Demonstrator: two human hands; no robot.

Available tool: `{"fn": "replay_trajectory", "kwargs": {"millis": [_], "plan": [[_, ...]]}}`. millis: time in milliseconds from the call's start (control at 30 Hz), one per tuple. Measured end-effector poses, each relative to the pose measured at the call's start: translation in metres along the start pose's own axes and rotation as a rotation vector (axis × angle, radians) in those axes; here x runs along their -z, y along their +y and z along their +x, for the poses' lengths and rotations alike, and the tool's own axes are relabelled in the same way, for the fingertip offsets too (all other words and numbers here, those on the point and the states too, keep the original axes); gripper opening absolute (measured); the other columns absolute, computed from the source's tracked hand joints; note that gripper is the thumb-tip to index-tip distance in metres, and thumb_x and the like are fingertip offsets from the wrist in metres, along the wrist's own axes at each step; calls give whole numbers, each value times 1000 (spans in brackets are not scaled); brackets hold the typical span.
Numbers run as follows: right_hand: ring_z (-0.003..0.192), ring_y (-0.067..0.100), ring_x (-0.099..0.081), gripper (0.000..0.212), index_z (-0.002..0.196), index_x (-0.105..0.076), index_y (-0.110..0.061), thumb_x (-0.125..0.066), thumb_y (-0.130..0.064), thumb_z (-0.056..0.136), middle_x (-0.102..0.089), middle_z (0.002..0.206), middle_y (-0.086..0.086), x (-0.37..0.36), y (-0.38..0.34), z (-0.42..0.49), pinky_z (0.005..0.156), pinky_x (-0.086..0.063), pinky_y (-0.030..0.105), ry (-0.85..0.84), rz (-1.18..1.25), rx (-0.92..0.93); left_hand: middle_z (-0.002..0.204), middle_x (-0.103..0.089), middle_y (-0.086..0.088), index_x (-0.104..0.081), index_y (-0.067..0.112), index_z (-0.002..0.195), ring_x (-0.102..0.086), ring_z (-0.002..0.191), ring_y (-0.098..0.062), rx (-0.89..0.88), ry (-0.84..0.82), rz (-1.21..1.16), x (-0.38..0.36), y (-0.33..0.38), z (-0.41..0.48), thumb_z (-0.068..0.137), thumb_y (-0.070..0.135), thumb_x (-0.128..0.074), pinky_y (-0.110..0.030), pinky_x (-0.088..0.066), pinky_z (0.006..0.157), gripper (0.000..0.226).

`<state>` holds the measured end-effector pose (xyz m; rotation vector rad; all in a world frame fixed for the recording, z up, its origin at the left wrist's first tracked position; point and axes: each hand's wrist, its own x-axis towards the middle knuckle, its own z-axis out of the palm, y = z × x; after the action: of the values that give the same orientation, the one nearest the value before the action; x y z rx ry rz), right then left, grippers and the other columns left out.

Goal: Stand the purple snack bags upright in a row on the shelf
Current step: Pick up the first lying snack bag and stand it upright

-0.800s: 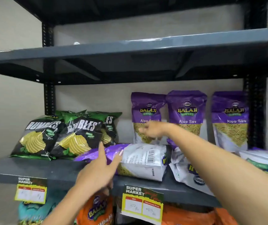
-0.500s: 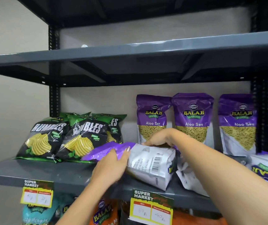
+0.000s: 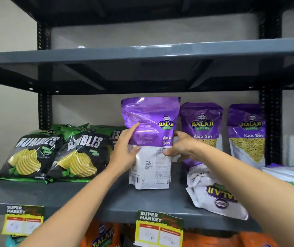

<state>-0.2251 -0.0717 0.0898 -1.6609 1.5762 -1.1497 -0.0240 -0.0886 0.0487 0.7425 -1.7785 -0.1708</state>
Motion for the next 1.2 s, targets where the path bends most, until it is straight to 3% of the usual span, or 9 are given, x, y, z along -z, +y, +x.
{"fn": "replay_trajectory", "kwargs": {"millis": [133, 233, 400, 533, 633, 833, 933, 1067, 1200], "plan": [[56, 18, -53, 68, 130, -49, -10, -82, -3, 71, -64, 79, 9, -2, 5, 1, 56, -47, 28, 24, -62, -9, 130, -30, -1, -2, 35, 152, -45, 80, 15, 47, -33, 39, -3, -25, -5, 88, 1, -61, 11, -28, 77, 93], [64, 17, -55, 60, 126, -53, -12, -82, -14, 74, -64, 87, 6, 1, 4, 0, 69, -50, 36, -23, -126, -41, 137, -23, -2, 4, 31, 153, -39, 87, 21, 75, -60, 41, -3, -20, -7, 88, 2, -60, 14, -20, 78, 96], [78, 17, -57, 68, 103, -62, -24, -74, -66, 50, -64, 94, 1, 13, -5, 2, 67, -45, 31, -235, 329, -61, 136, -36, -4, -31, 26, 145, -40, 121, -17, 66, 318, 209, -19, 14, -39, 79, 9, -65, -15, -27, 100, 76], [112, 25, -62, 97, 123, -63, -25, -35, -94, 59, -69, 122, 4, 20, -3, 18, 89, -49, 41, -340, 556, -57, 130, -29, 6, -33, 33, 138, -36, 129, -21, 259, -67, 41, -45, 37, -63, 75, 29, -71, -30, -32, 108, 74], [114, 27, -53, 101, 124, -59, -21, -11, -91, 70, -59, 123, 11, 17, -5, 24, 109, -36, 45, -362, 571, -90, 154, -3, 2, -8, 29, 151, -6, 146, -26, 464, -214, 38, -55, 38, -56, 74, 33, -72, -36, -18, 116, 100], [44, 15, -50, 50, 80, -53, -19, -23, -55, 97, -53, 50, 0, 6, -11, 20, 59, -42, 27, -9, 459, -147, 158, -17, -2, -5, 24, 152, -18, 146, -26, 447, -207, 19, -48, 27, -34, 66, 37, -79, -37, -18, 120, 115], [55, 14, -60, 20, 90, -53, -17, -35, -21, 100, -62, 65, 3, 0, -10, 11, 50, -40, 24, -17, 272, -158, 139, -51, -9, -27, 15, 139, -51, 130, -25, 480, -162, -263, -48, 20, -25, 52, 27, -88, -41, -40, 111, 107], [40, 6, -49, 15, 80, -53, -21, -57, -18, 94, -58, 56, -6, -6, -7, 11, 52, -35, 20, -18, 196, -83, 119, -68, -16, -55, 11, 123, -64, 114, -32, 450, -19, -423, -45, 8, -20, 47, 36, -91, -46, -51, 99, 88], [69, 15, -47, 34, 92, -52, -24, -80, -20, 75, -59, 79, -2, 5, 0, 16, 75, -43, 33, -63, 214, -48, 117, -73, -11, -52, 17, 127, -72, 97, -20, 506, -89, -636, -29, -11, -14, 57, 14, -90, -35, -57, 88, 79]]}}
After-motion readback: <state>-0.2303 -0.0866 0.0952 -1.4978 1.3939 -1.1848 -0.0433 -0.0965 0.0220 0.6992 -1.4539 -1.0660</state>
